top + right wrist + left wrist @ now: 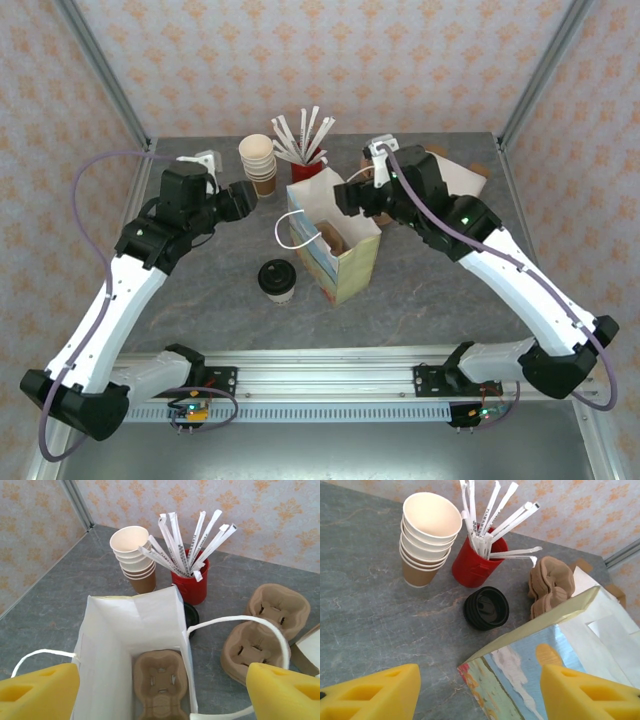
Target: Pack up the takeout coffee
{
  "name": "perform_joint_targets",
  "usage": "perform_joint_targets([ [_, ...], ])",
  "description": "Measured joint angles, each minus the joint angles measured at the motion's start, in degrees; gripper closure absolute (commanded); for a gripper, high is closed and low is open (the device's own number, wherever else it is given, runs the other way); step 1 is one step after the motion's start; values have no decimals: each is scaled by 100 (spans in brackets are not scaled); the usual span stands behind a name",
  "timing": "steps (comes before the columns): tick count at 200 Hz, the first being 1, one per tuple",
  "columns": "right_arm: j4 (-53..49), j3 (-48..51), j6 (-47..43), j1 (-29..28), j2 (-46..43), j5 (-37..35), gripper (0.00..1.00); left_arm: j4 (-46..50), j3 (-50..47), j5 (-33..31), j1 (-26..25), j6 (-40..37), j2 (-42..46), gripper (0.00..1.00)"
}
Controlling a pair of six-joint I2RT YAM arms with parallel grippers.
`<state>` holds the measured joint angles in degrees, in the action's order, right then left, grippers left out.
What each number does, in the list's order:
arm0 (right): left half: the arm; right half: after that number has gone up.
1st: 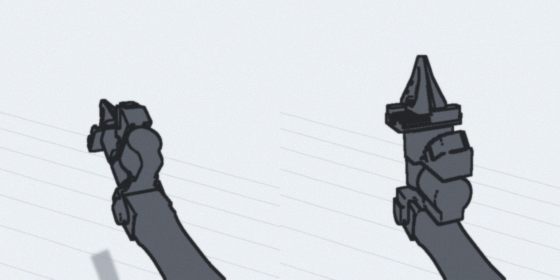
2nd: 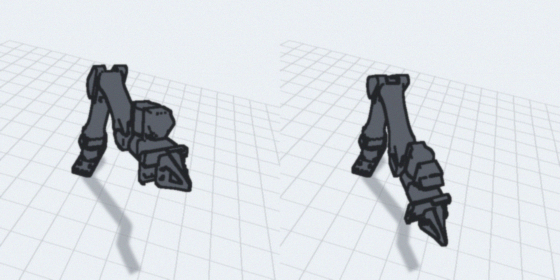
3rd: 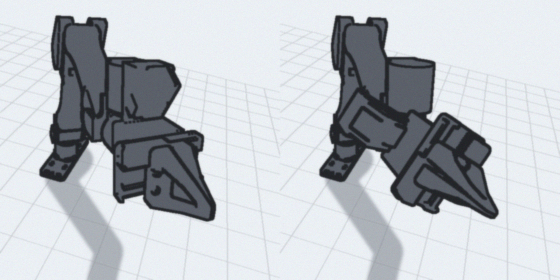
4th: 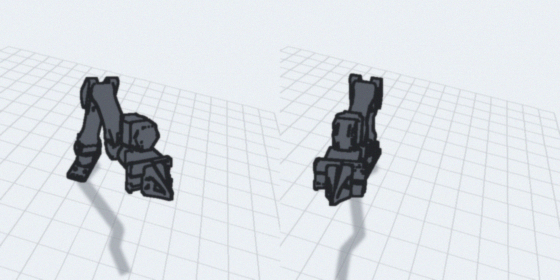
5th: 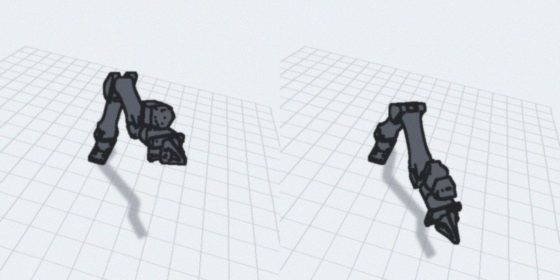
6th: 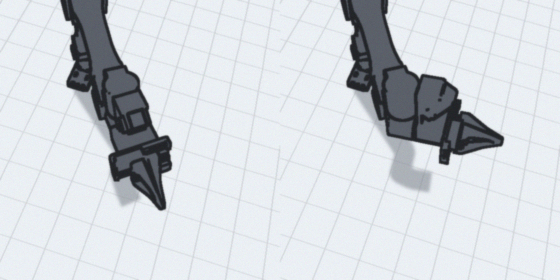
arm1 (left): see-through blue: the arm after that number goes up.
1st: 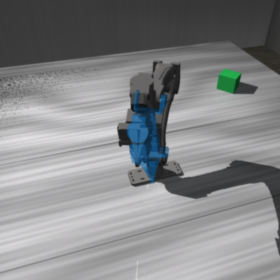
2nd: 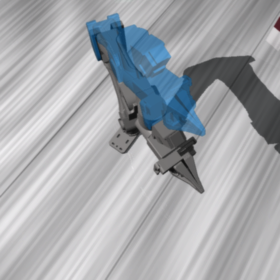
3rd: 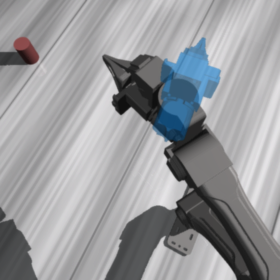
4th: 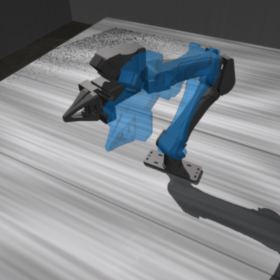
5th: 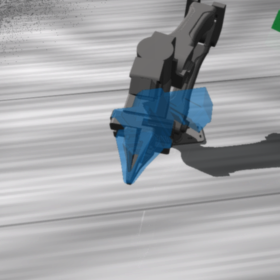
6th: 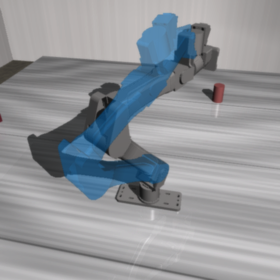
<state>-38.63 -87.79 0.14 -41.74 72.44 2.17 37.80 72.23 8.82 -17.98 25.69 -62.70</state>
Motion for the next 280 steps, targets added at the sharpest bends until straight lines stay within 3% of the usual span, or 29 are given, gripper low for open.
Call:
perform_joint_targets([
  [65, -269, 538, 514, 1049, -966, 476, 9, -2, -2, 155, 0, -2, -219, 35],
  [111, -289, 1298, 1178, 1971, -1266, 439, 7, -83, -157, 306, 0, 2, -42, 35],
  [158, -293, 1462, 1268, 2057, -1084, 302, 7, 22, -597, 490, -2, 76, 223, 34],
  [194, -299, 1484, 1032, 2046, -1080, 914, 13, 772, -1187, 527, -15, 83, 610, 33],
  [213, -293, 1482, 811, 1735, -1110, 1283, 13, 1027, -1360, 525, -31, 85, 776, 30],
  [252, -732, 518, 9, -24, -719, 1659, 15, 1093, -1569, 621, 72, 111, 699, 37],
  [280, -890, 37, -518, -898, -269, 1764, 15, 914, -1926, 723, 437, 195, 315, 42],
])
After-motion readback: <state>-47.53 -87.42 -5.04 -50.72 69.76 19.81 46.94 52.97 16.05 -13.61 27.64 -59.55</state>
